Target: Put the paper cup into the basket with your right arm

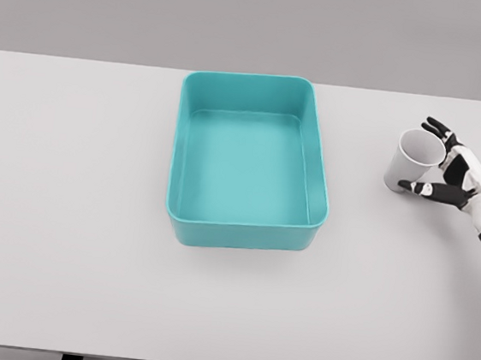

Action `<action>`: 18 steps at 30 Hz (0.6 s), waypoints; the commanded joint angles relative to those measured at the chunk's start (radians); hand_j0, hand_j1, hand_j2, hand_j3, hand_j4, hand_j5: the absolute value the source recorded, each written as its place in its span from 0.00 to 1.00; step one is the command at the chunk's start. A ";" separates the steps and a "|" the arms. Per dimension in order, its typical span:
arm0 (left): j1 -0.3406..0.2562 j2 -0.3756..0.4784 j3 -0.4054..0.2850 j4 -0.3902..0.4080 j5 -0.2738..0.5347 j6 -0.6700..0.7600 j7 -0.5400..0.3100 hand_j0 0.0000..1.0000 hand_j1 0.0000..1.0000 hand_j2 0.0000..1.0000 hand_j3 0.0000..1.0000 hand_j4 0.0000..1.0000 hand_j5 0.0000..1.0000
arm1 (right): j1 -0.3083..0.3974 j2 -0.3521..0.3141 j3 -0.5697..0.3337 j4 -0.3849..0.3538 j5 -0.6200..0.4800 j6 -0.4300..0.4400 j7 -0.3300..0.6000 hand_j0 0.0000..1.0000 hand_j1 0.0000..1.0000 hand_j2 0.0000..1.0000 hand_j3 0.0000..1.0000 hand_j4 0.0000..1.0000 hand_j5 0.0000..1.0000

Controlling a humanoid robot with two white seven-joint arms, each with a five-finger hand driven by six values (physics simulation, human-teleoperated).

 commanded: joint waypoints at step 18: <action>0.000 0.000 0.000 0.000 0.001 0.001 0.000 1.00 1.00 1.00 1.00 1.00 1.00 | 0.002 0.009 0.017 0.003 0.012 -0.008 0.000 0.69 0.69 0.69 0.69 0.69 0.69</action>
